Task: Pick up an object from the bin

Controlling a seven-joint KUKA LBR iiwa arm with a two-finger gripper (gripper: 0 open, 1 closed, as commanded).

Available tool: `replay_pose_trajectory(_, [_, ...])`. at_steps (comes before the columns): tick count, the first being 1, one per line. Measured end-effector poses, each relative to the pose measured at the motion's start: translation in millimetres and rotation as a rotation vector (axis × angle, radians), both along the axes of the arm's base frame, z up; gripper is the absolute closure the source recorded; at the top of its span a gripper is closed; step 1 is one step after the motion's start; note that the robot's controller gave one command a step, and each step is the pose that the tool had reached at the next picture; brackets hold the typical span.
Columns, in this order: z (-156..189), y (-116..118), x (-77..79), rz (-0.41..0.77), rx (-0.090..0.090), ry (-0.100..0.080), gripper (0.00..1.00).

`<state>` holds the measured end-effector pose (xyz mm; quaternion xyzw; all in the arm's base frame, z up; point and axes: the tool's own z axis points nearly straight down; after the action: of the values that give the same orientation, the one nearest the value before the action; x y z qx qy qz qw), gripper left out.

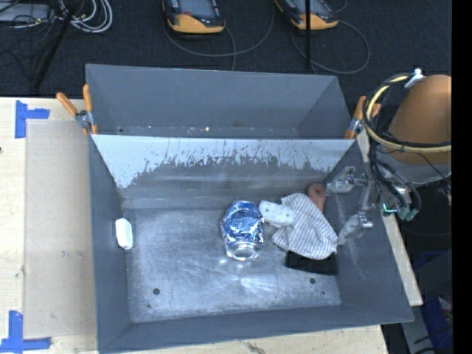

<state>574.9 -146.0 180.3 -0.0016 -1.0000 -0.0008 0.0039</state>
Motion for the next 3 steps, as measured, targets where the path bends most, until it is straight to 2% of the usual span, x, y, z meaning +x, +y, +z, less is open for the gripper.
replay_pose_trajectory(1, [5, 1, 1.5, 0.003, -0.001, -0.007, 0.0])
replay_pose_trajectory(2, [-44, 2, 12.7, 0.014, -0.003, -0.016, 0.0])
replay_pose_trajectory(3, [-88, -5, 27.1, 0.147, 0.01, 0.003, 0.0])
